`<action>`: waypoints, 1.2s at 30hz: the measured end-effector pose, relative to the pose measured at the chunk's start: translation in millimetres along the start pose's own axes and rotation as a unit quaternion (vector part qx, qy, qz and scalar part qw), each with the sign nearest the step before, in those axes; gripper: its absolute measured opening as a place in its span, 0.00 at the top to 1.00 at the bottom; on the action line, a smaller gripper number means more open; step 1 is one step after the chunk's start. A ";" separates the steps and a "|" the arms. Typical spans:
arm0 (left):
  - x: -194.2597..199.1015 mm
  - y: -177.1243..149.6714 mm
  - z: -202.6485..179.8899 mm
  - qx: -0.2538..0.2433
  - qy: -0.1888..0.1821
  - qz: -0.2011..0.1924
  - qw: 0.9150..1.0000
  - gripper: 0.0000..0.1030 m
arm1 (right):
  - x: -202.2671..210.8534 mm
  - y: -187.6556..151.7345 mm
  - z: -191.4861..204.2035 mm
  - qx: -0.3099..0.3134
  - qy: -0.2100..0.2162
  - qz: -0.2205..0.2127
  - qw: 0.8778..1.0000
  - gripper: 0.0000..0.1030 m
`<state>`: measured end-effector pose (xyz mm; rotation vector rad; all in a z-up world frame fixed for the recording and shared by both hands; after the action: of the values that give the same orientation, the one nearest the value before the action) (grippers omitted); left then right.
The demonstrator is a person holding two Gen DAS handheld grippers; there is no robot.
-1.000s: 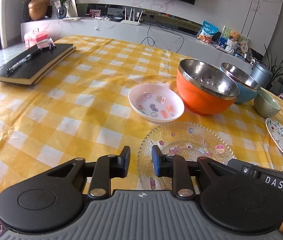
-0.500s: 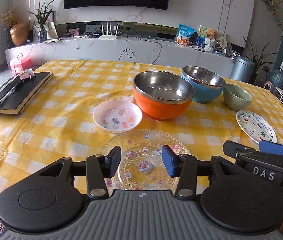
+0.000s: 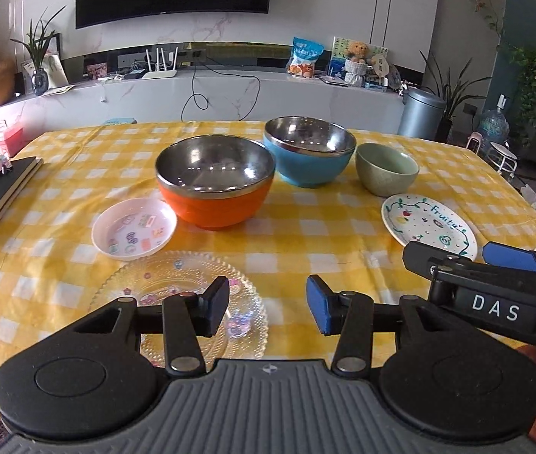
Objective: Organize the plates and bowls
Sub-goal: 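Move the left tool to the rim of the white 'Fruity' plate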
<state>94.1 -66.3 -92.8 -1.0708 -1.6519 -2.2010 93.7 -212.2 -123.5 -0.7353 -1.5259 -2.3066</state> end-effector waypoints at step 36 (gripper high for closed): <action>-145.6 64.5 -93.6 0.011 -0.099 -0.009 0.995 0.69 | -107.9 36.3 -161.2 -0.165 -0.048 0.018 0.985 0.82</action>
<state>193.8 -211.6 -148.4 -1.3104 -1.7645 -2.1426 159.5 -379.2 -205.6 -0.9603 -1.1652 -2.5609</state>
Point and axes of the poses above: each gripper's, at about its wrist camera, not at the fingertips, and x roughly against the way its jaws point, z to its left, y to its top, the point moved 7 cm from there along -x, roughly the way its jaws point, and after that the axes turned 14 degrees about -x, right-handed, at the moved point
